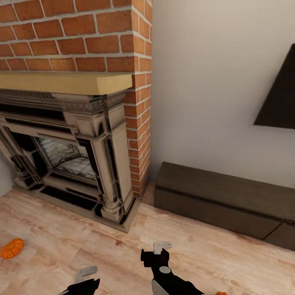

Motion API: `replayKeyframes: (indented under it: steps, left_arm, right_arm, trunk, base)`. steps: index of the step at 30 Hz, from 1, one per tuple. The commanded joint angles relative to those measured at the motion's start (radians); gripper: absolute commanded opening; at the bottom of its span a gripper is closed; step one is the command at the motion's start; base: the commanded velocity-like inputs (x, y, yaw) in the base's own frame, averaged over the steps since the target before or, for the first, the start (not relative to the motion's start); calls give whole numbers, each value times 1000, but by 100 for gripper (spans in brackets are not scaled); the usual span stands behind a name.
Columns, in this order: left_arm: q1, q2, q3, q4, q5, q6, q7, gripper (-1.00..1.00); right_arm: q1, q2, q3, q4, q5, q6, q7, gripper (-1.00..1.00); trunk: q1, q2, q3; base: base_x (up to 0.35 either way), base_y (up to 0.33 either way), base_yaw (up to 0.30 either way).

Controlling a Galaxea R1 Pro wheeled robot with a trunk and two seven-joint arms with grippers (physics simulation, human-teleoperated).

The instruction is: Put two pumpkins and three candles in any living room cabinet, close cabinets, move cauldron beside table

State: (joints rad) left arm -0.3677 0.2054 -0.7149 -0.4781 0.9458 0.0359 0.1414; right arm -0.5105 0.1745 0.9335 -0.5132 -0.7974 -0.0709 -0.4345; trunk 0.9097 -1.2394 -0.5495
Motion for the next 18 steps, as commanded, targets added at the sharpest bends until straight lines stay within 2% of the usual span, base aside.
replayKeyframes:
  steps: [1, 5, 18]
  left_arm:
    - [0, 2, -8, -4, 7, 2, 9, 100]
    - [0, 2, -8, -4, 7, 2, 9, 100]
    - [0, 2, -8, -4, 7, 2, 9, 100]
  right_arm:
    - [-2, 0, 8, 1, -10, -7, -6, 100]
    - [-2, 0, 8, 1, -10, -7, -6, 100]
    - [-2, 0, 8, 1, -9, -7, -6, 100]
  trunk:
    - [0, -1, -1]
    - [0, -1, -1]
    - [0, -1, -1]
  base:
    - [193, 151, -283]
    - [204, 116, -283]
    - [194, 17, -283]
